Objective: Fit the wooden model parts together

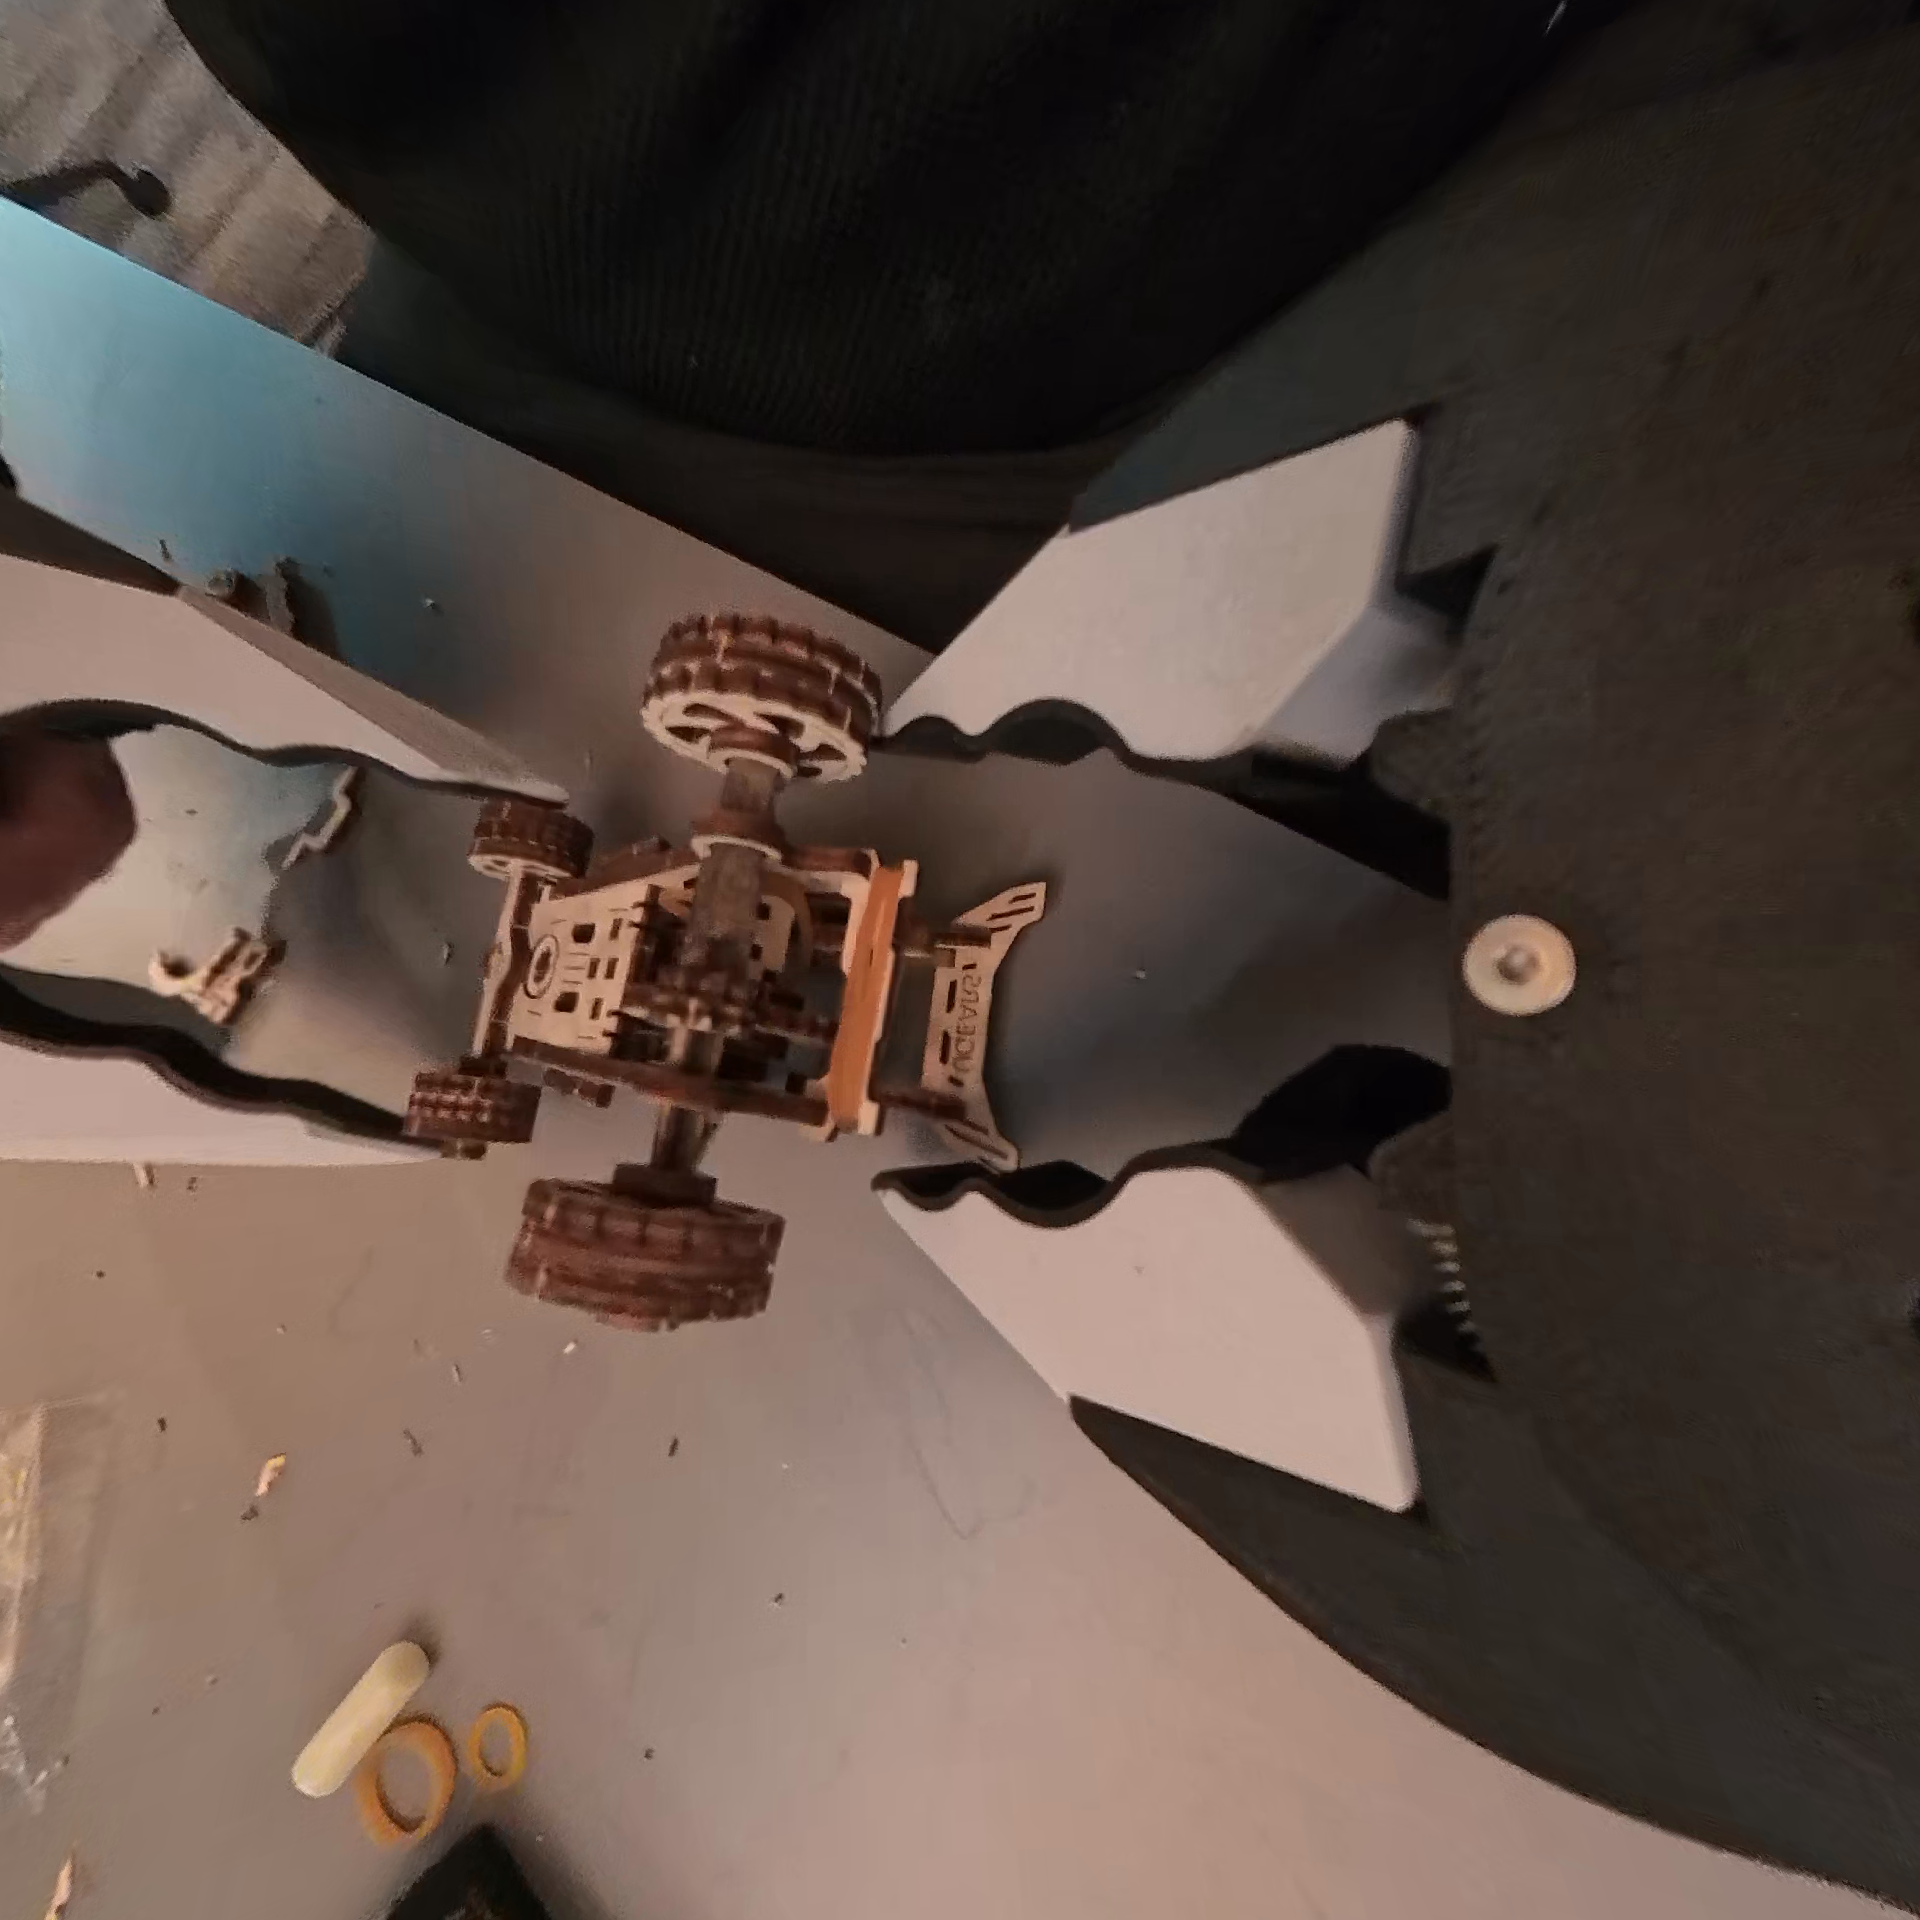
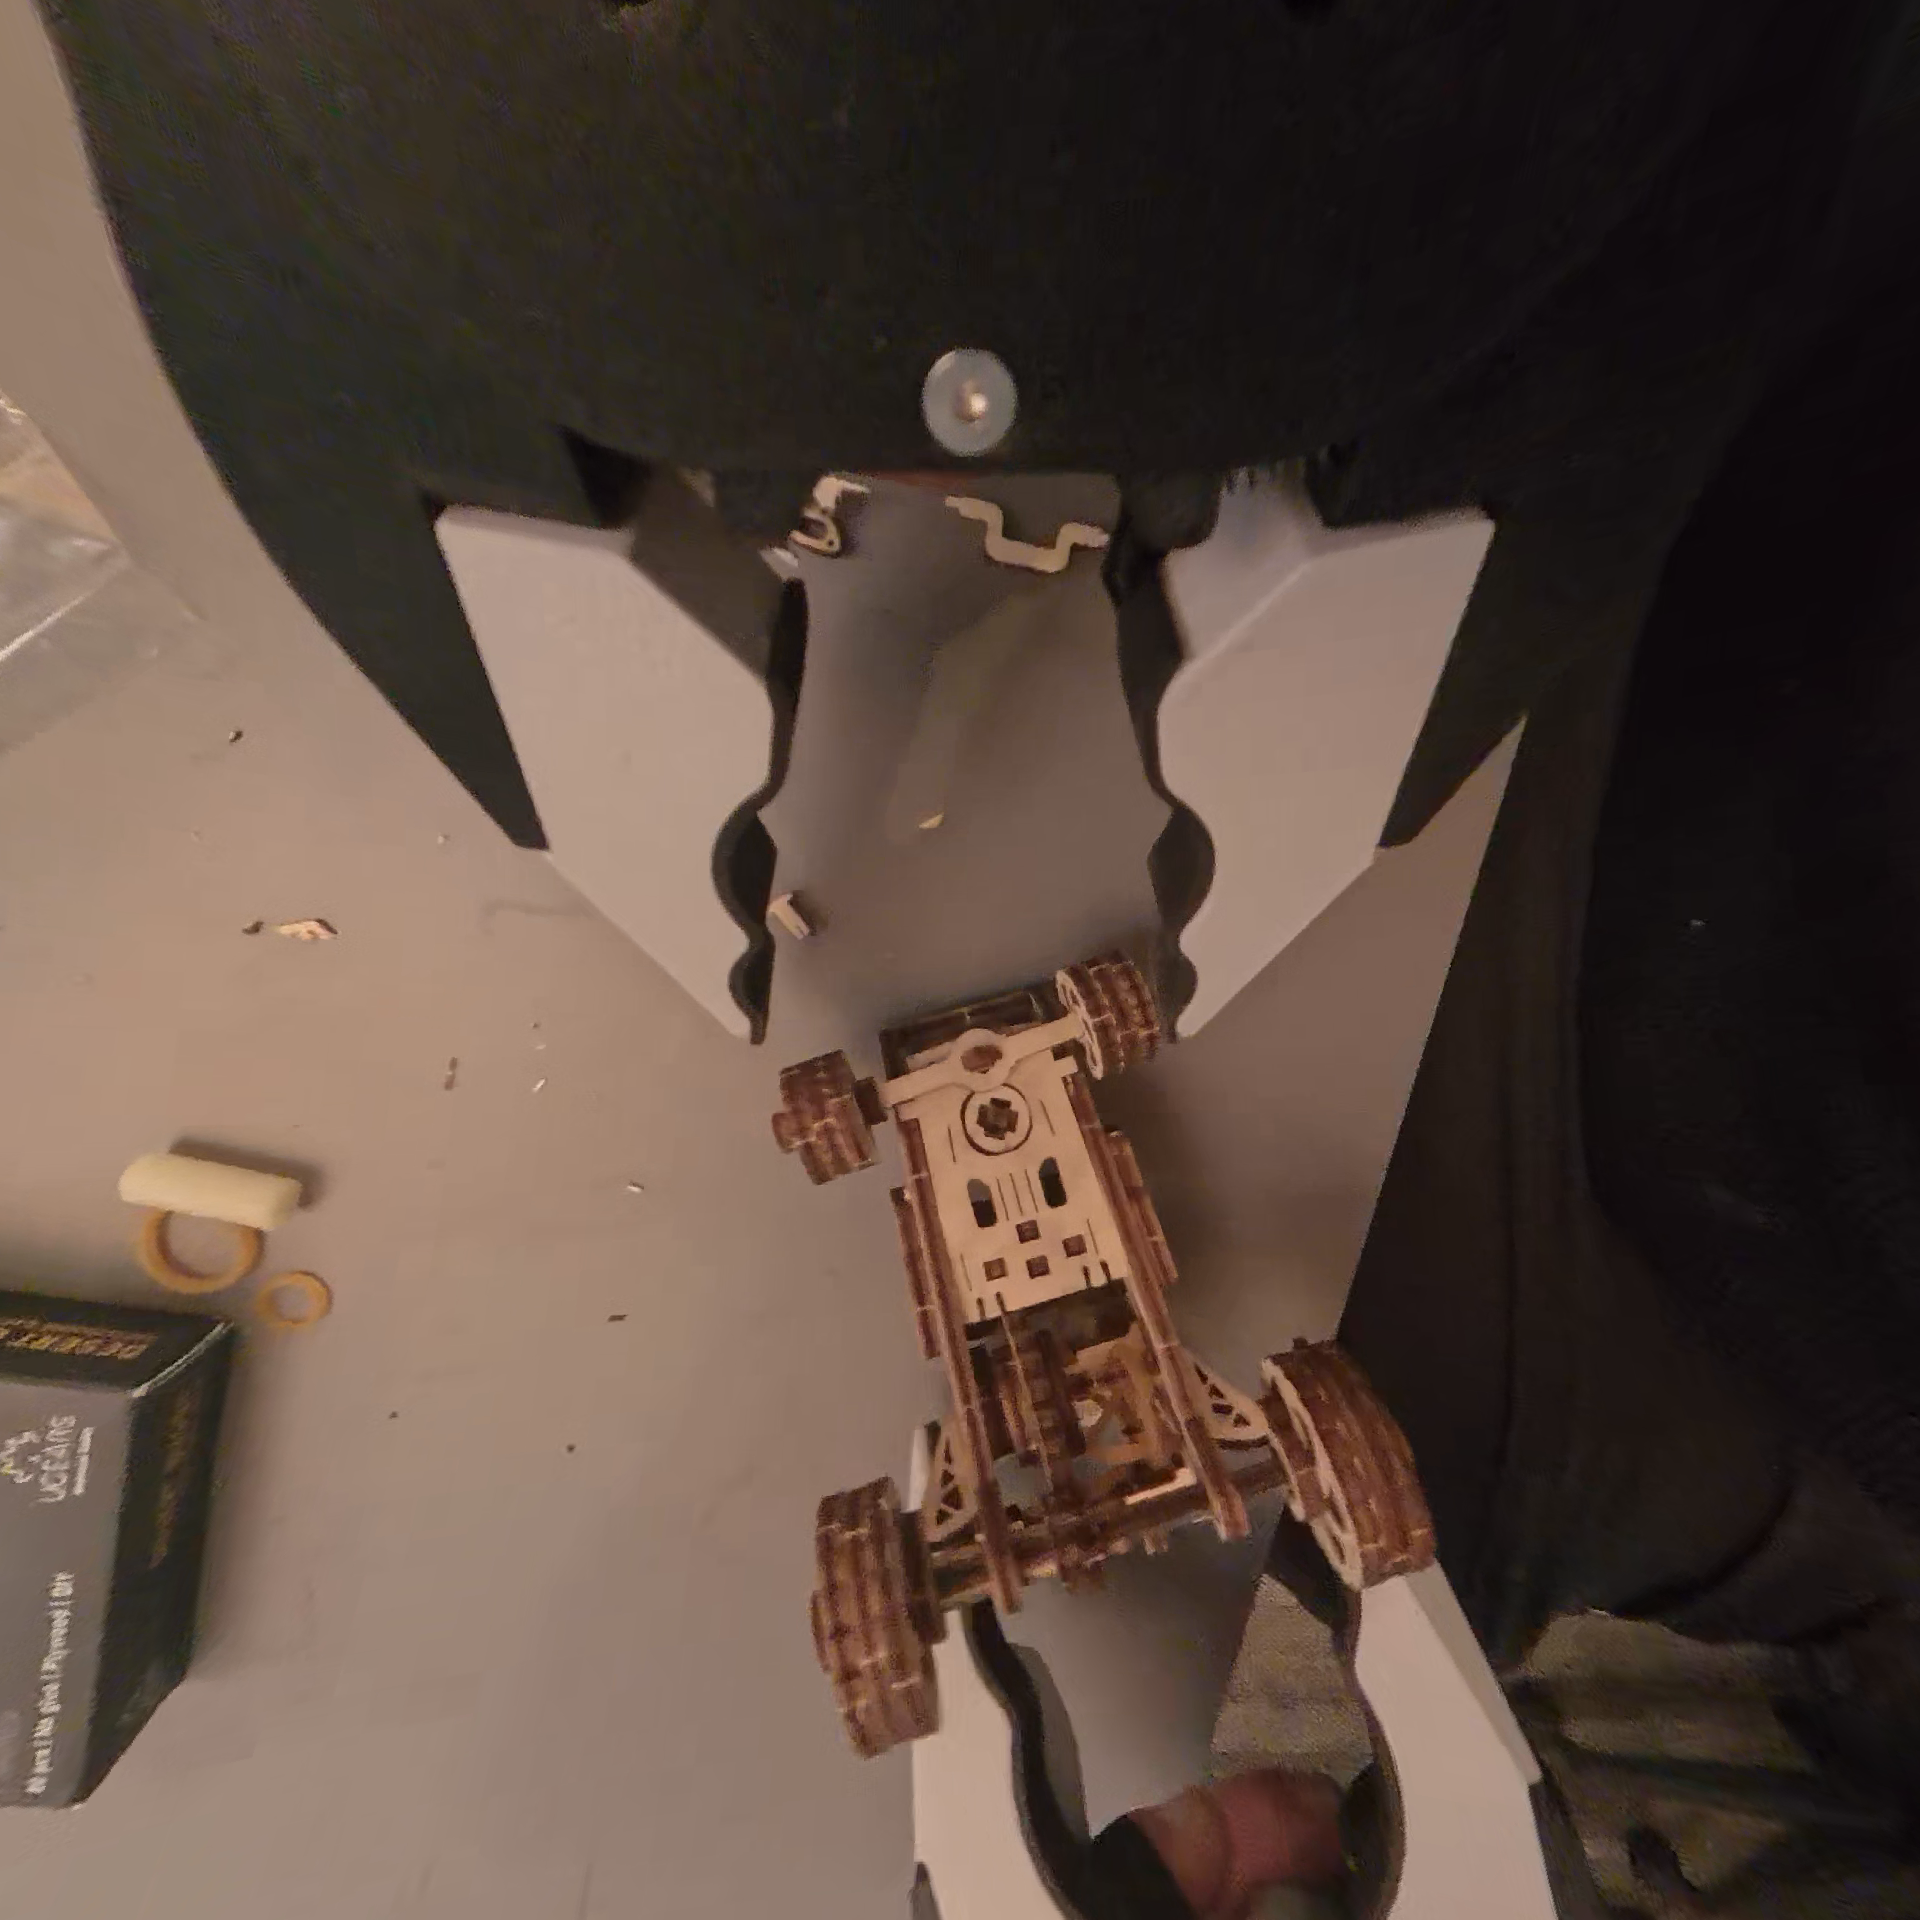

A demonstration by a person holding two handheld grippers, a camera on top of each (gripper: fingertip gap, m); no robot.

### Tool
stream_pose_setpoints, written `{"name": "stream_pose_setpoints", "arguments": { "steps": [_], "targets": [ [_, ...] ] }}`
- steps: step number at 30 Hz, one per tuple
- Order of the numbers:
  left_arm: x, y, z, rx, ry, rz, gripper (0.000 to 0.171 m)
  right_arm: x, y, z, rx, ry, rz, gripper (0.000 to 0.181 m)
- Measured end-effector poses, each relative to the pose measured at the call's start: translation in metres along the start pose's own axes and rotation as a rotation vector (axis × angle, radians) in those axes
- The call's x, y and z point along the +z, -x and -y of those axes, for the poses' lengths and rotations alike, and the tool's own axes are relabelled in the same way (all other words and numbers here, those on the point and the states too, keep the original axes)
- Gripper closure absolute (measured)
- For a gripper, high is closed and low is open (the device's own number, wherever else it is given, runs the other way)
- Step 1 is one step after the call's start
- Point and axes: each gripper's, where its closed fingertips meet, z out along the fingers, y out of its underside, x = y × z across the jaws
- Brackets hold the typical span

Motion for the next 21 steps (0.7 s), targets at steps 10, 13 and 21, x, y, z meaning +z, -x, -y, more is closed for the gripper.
{"name": "stream_pose_setpoints", "arguments": {
  "steps": [10, 13, 21],
  "targets": [
    [0.011, -0.006, -0.006, 0.020, 0.047, 0.038, 0.105, -0.008, -0.007, 0.001, -0.105, 0.014, -0.033, 0.104],
    [0.012, -0.006, -0.006, 0.028, 0.054, 0.051, 0.106, -0.005, -0.009, -0.001, -0.092, 0.027, -0.010, 0.107],
    [-0.008, -0.013, -0.009, -0.034, 0.019, 0.025, 0.088, -0.044, -0.015, -0.006, -0.016, -0.025, -0.060, 0.103]
  ]
}}
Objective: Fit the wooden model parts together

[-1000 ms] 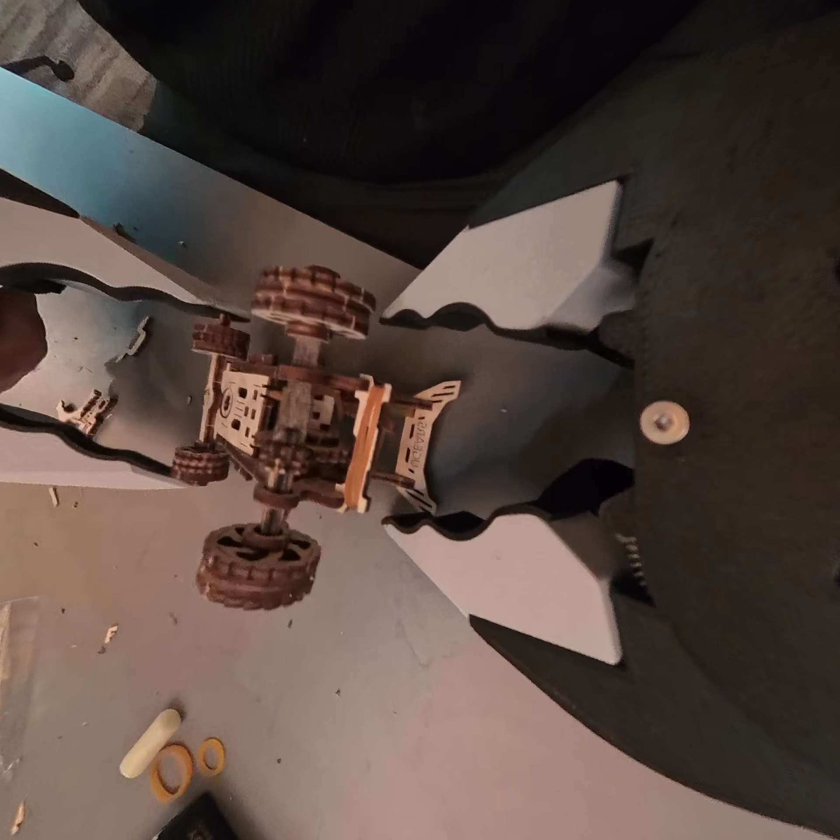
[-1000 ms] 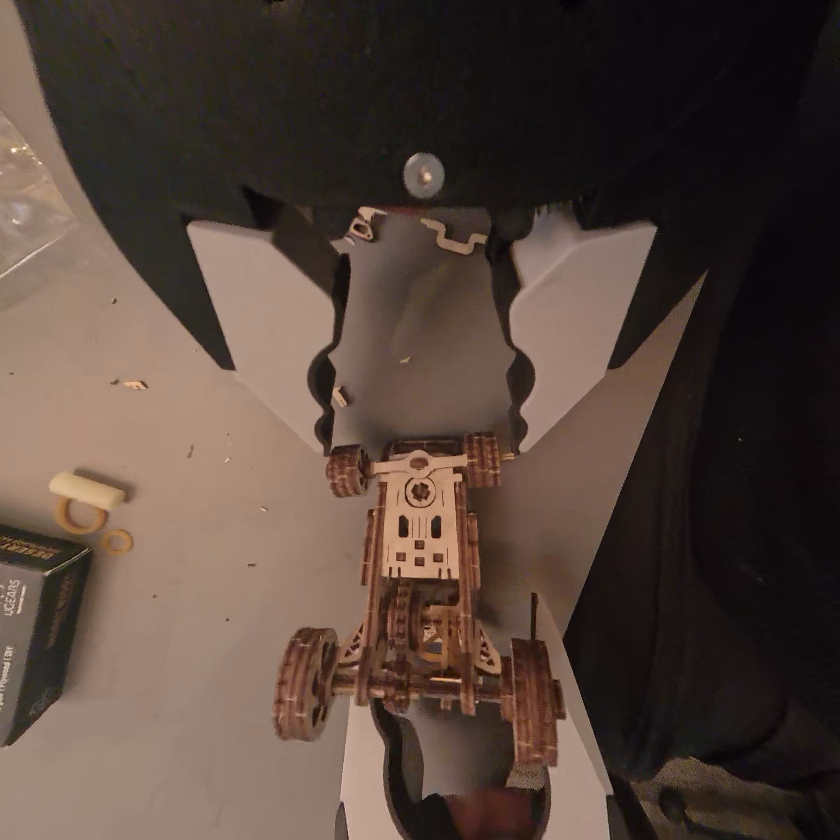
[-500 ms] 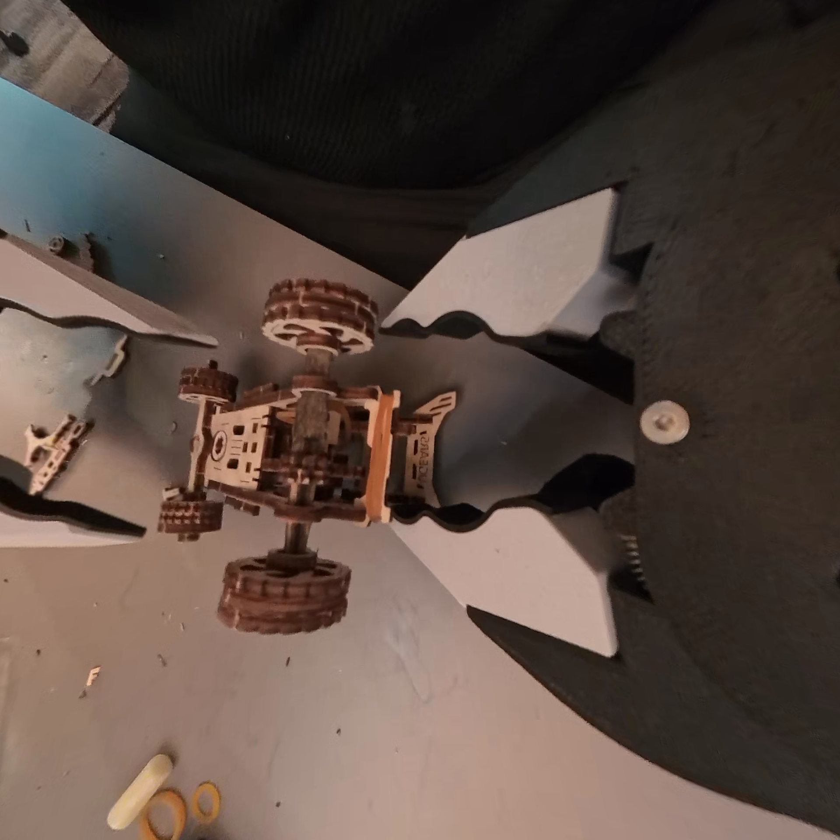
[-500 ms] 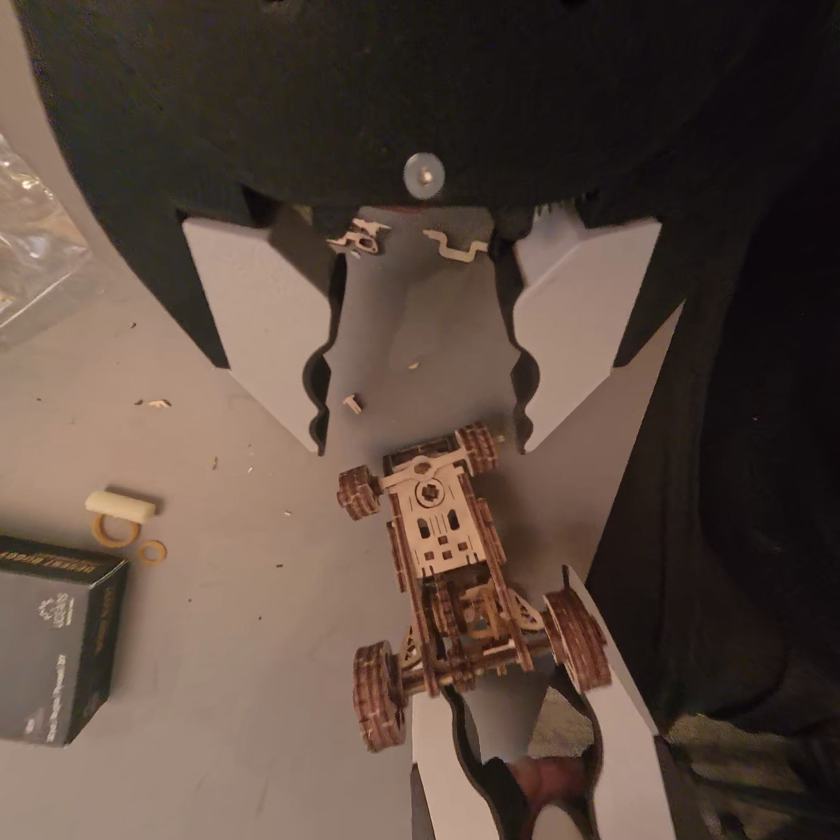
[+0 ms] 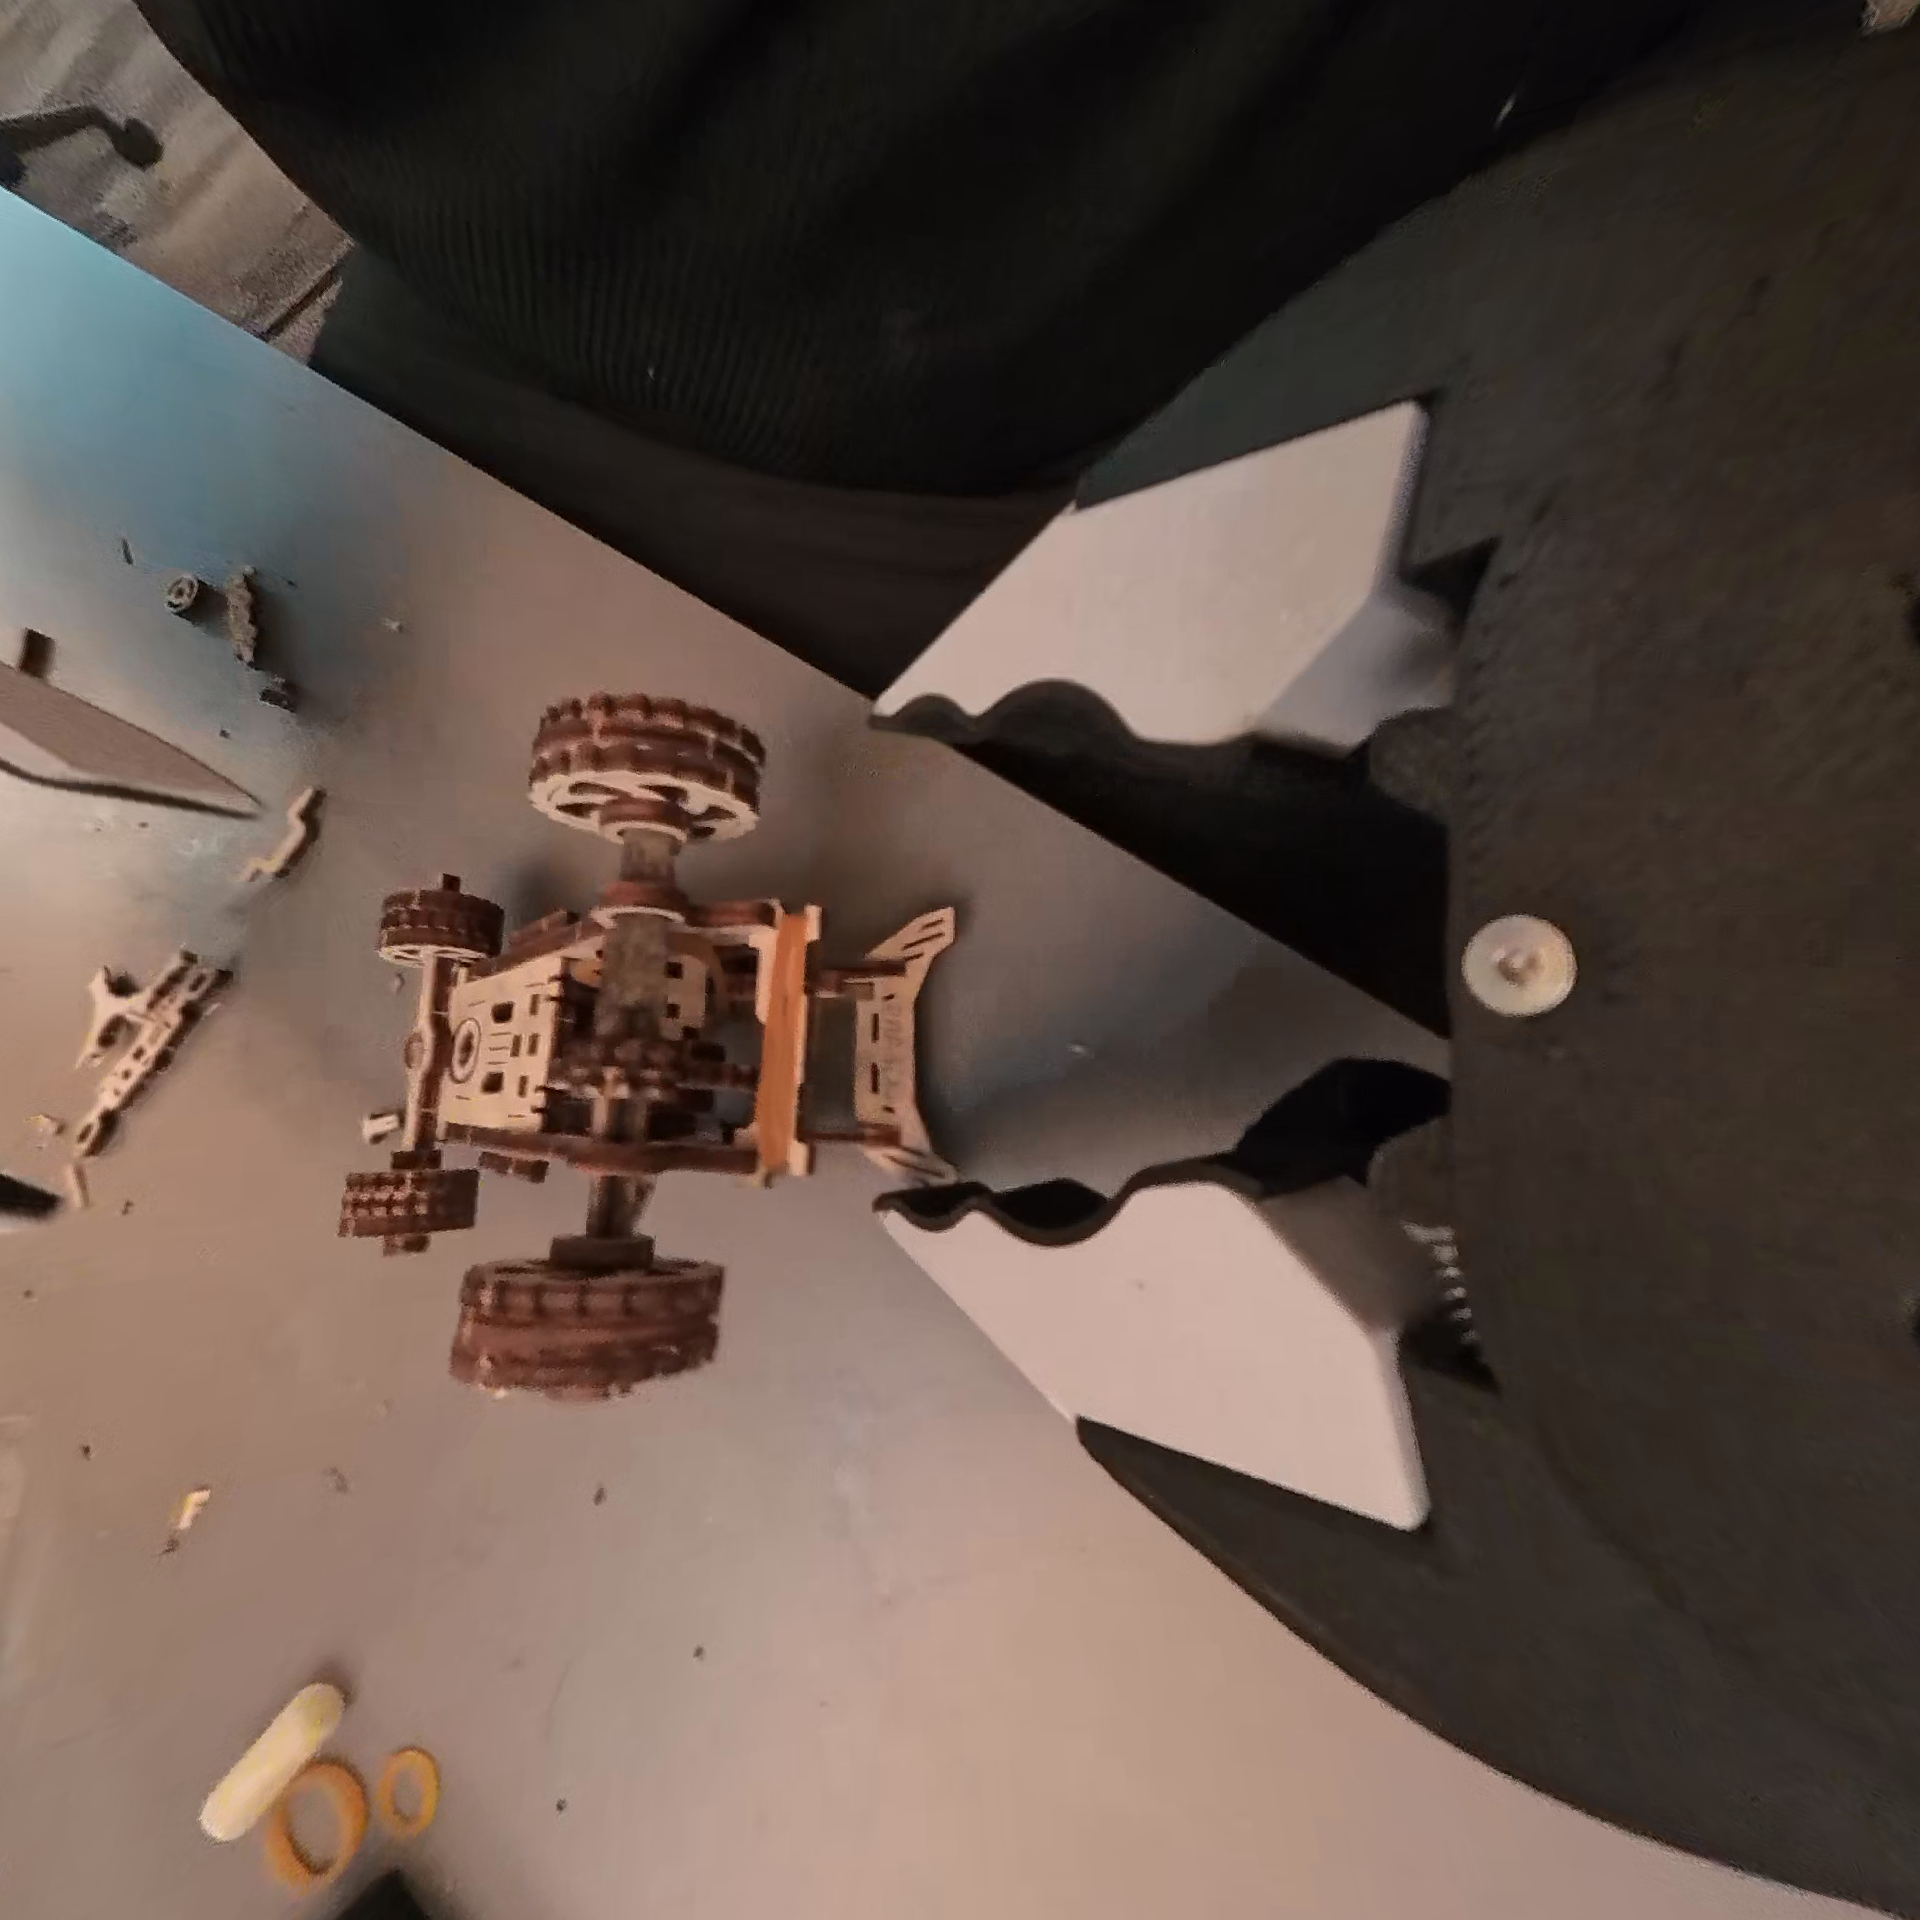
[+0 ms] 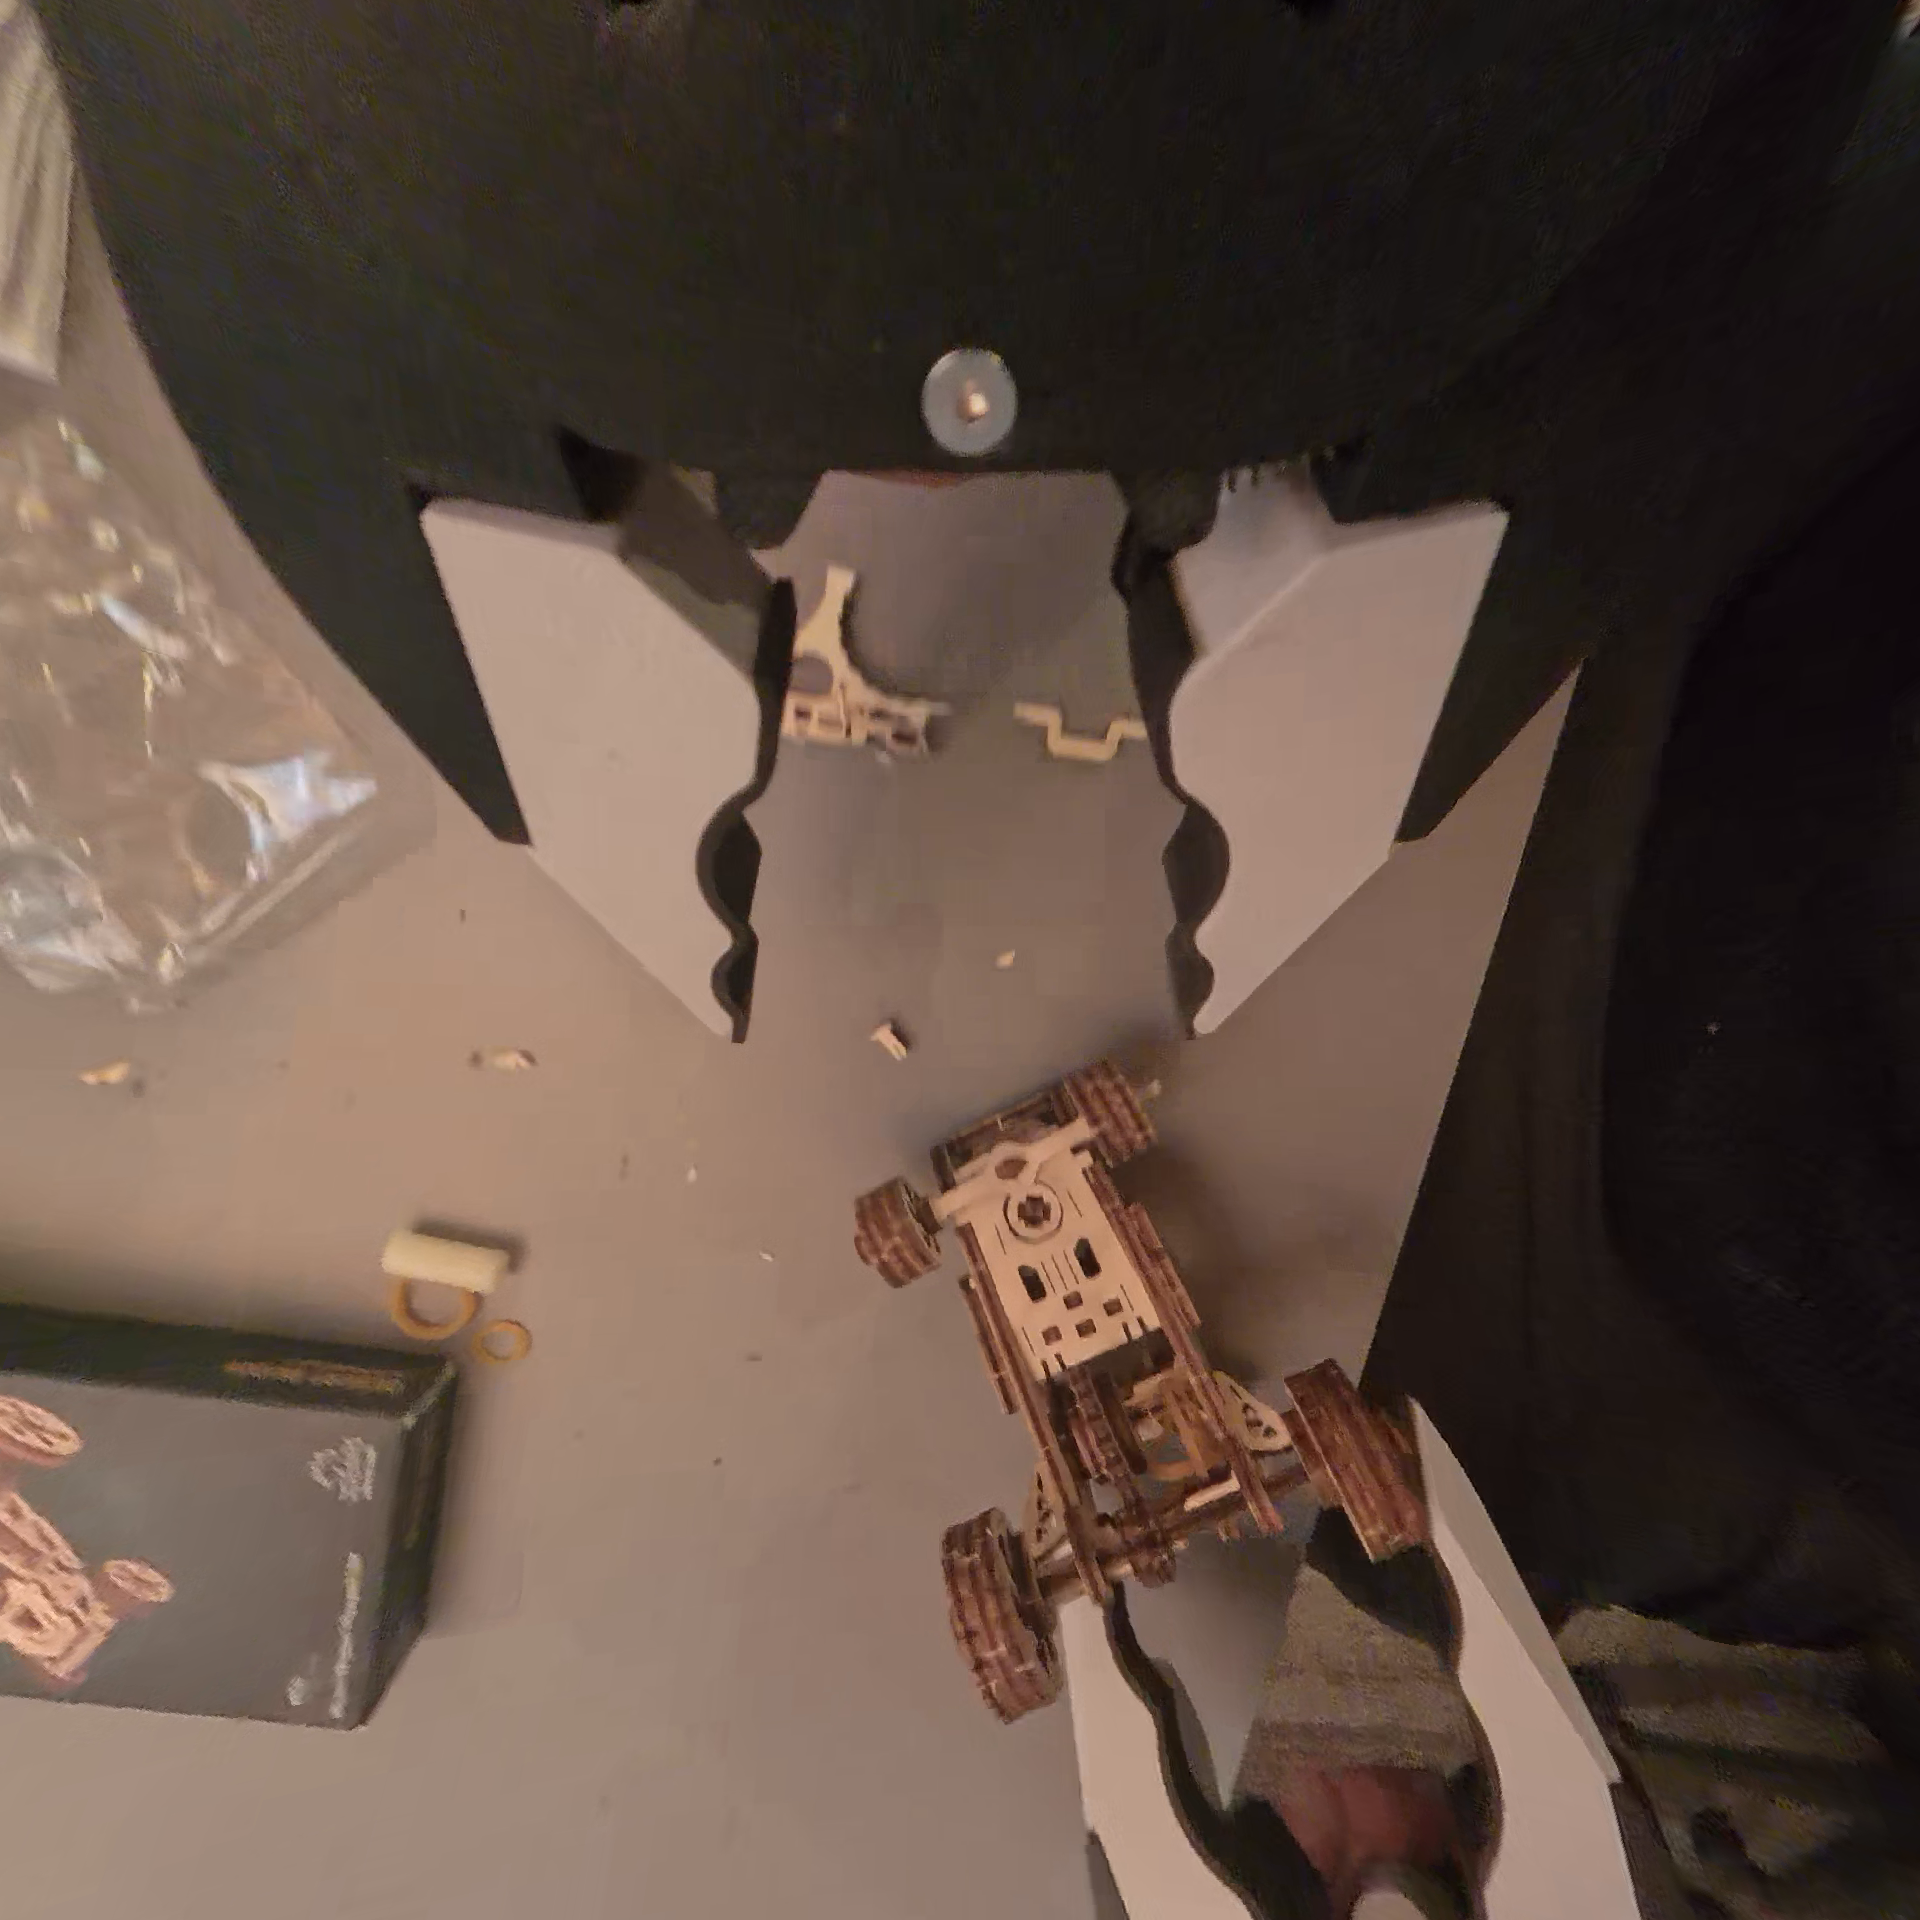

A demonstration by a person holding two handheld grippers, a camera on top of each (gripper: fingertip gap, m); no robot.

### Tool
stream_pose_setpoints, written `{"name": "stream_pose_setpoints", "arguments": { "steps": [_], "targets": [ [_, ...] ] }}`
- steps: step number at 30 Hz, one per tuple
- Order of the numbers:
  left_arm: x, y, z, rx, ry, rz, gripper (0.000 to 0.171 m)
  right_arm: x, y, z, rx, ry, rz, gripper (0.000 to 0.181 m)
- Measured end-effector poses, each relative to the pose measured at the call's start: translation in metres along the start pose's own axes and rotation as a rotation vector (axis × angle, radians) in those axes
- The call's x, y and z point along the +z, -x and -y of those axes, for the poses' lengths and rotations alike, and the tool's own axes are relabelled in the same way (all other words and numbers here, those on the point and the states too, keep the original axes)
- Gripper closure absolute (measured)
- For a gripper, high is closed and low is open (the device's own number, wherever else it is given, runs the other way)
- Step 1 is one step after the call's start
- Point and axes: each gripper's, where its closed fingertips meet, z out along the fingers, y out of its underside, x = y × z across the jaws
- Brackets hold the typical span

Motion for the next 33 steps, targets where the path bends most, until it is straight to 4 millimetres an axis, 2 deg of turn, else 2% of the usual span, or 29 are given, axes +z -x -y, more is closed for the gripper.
{"name": "stream_pose_setpoints", "arguments": {
  "steps": [3, 6, 8, 10, 12, 14, 16, 18, 21, 24, 27, 28, 29, 31, 32, 33],
  "targets": [
    [-0.019, 0.010, 0.001, -0.023, -0.029, 0.050, 0.082, -0.022, 0.003, -0.011, 0.024, 0.018, -0.036, 0.104],
    [-0.046, 0.025, 0.021, -0.062, -0.136, 0.109, 0.083, -0.048, 0.008, -0.016, 0.038, -0.002, -0.101, 0.110],
    [-0.070, 0.028, 0.052, -0.109, -0.290, 0.109, 0.089, -0.066, 0.012, -0.014, 0.075, -0.033, -0.141, 0.107],
    [-0.095, 0.016, 0.093, -0.139, -0.472, 0.010, 0.097, -0.082, 0.018, 0.001, 0.110, -0.113, -0.181, 0.117],
    [-0.114, -0.013, 0.136, -0.095, -0.629, -0.131, 0.108, -0.098, 0.023, 0.029, 0.195, -0.255, -0.211, 0.128],
    [-0.114, -0.056, 0.169, -0.014, -0.686, -0.271, 0.115, -0.111, 0.044, 0.064, 0.282, -0.433, -0.143, 0.130],
    [-0.103, -0.108, 0.191, 0.024, -0.702, -0.456, 0.121, -0.112, 0.064, 0.085, 0.328, -0.506, -0.119, 0.131],
    [-0.100, -0.150, 0.203, 0.047, -0.764, -0.612, 0.145, -0.107, 0.090, 0.099, 0.320, -0.543, -0.110, 0.135],
    [-0.093, -0.188, 0.209, 0.030, -0.824, -0.766, 0.148, -0.099, 0.115, 0.104, 0.402, -0.599, -0.113, 0.127],
    [-0.094, -0.215, 0.211, 0.019, -0.890, -0.879, 0.157, -0.098, 0.137, 0.100, 0.481, -0.663, -0.093, 0.134],
    [-0.087, -0.248, 0.211, 0.020, -0.894, -0.980, 0.165, -0.089, 0.164, 0.098, 0.461, -0.635, -0.097, 0.137],
    [-0.087, -0.251, 0.213, 0.020, -0.911, -0.976, 0.166, -0.093, 0.173, 0.101, 0.444, -0.671, -0.081, 0.152],
    [-0.090, -0.256, 0.213, 0.029, -0.917, -0.989, 0.166, -0.096, 0.180, 0.102, 0.442, -0.684, -0.066, 0.155],
    [-0.091, -0.269, 0.212, 0.053, -0.902, -1.002, 0.162, -0.100, 0.186, 0.100, 0.437, -0.692, -0.092, 0.149],
    [-0.091, -0.272, 0.213, 0.066, -0.903, -0.984, 0.161, -0.102, 0.187, 0.099, 0.423, -0.688, -0.120, 0.152],
    [-0.093, -0.275, 0.213, 0.067, -0.910, -0.982, 0.154, -0.103, 0.186, 0.096, 0.418, -0.670, -0.158, 0.146]
  ]
}}
